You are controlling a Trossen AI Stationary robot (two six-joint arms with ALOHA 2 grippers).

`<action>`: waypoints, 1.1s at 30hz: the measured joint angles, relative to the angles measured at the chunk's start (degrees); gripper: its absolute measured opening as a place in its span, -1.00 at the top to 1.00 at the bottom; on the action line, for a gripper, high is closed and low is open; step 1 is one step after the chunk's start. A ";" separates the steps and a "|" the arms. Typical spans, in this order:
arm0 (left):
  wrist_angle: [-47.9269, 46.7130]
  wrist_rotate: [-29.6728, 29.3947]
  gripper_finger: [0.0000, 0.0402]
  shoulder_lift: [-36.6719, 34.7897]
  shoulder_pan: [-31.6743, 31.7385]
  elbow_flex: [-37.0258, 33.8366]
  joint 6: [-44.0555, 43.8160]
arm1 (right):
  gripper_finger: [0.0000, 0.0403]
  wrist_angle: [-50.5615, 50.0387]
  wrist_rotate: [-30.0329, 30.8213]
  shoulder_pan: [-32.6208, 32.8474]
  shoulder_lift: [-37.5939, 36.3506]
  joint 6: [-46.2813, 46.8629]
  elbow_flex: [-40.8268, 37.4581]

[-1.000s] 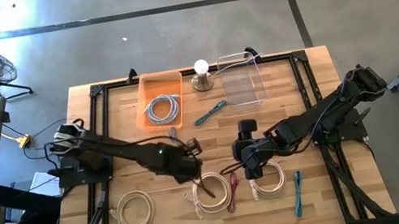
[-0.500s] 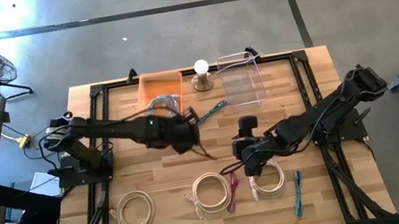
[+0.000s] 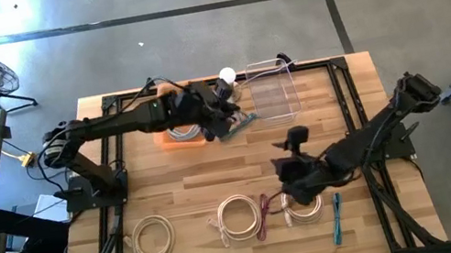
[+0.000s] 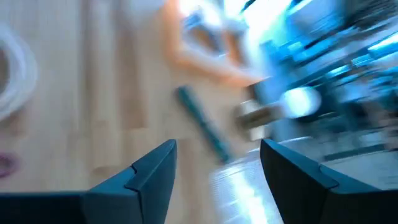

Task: Pick & Place USB Port
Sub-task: Put the white charger cable into the transparent bin

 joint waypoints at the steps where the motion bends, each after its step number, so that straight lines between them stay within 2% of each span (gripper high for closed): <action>1: 0.84 2.50 0.96 0.00 0.59 0.03 -2.18 | -0.11 -0.16 2.77 0.89 -0.54 0.02 0.00; 5: 3.60 11.18 0.96 0.00 2.21 0.01 -12.28 | -0.11 2.14 6.38 3.90 -2.36 -1.88 0.00; 8: 4.36 16.11 0.96 0.00 2.40 0.01 -18.36 | -0.12 6.17 4.44 4.94 -2.96 -5.06 0.00; 11: 4.44 21.69 0.96 0.00 2.06 0.01 -22.06 | -0.12 10.74 -1.29 4.94 -2.98 -7.76 0.00; 13: 4.13 27.33 0.96 0.00 1.26 -0.07 -23.11 | -0.12 13.04 -7.28 4.89 -2.96 -9.08 0.00; 15: 5.02 30.30 0.96 0.00 -0.56 -0.70 -23.66 | -0.11 14.61 -14.02 4.69 -2.96 -9.39 0.00; 17: 4.96 29.81 0.96 0.00 -2.74 -0.86 -23.23 | -0.12 16.33 -19.80 4.68 -2.94 -9.64 0.00; 19: 4.96 27.27 0.96 -0.44 -5.06 -0.87 -22.38 | -0.12 18.84 -22.85 4.56 -2.94 -11.63 0.00; 26: 6.25 18.19 0.96 -2.93 -11.44 -0.89 -21.72 | -0.12 25.16 -20.55 4.29 -2.94 -14.67 -0.02; 30: 5.90 16.03 0.96 -4.59 -13.76 -0.85 -23.24 | -0.12 26.03 -19.43 3.90 -2.94 -13.45 -0.02; 33: 5.32 12.98 0.96 -4.51 -15.96 -0.84 -24.86 | -0.11 29.60 -19.29 3.35 -2.90 -16.82 -0.07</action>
